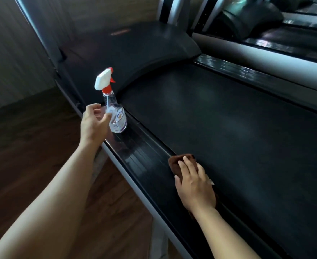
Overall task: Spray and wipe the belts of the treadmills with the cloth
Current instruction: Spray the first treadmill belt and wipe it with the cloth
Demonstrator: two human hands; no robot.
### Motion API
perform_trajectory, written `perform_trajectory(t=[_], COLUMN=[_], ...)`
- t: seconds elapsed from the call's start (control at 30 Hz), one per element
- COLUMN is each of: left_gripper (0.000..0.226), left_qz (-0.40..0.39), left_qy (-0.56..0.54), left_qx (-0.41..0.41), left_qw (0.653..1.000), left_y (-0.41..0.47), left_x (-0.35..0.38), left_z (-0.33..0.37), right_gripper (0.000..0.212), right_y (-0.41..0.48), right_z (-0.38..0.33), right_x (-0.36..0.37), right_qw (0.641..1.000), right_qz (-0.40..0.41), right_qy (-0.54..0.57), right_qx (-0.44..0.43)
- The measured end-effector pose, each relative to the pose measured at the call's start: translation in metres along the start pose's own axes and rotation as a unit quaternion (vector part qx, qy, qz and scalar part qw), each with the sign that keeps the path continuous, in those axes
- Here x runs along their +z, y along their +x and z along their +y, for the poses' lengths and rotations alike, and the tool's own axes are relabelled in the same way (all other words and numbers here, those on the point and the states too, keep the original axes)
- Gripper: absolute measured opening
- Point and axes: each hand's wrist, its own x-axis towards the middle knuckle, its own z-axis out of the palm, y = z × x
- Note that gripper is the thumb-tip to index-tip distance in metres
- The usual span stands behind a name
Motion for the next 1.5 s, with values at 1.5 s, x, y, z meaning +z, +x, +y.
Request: perform_trajectory(t=[1.5], left_gripper=[0.025], left_qz=[-0.188], left_qy=[-0.250], left_qx=[0.086], left_qw=[0.946], left_y=[-0.055], left_x=[0.048], left_z=[0.103], right_gripper=[0.044], right_y=[-0.002], right_z=[0.014], right_x=[0.006], right_qw=[0.985], right_qz=[0.129], right_qy=[0.108], right_qx=[-0.033])
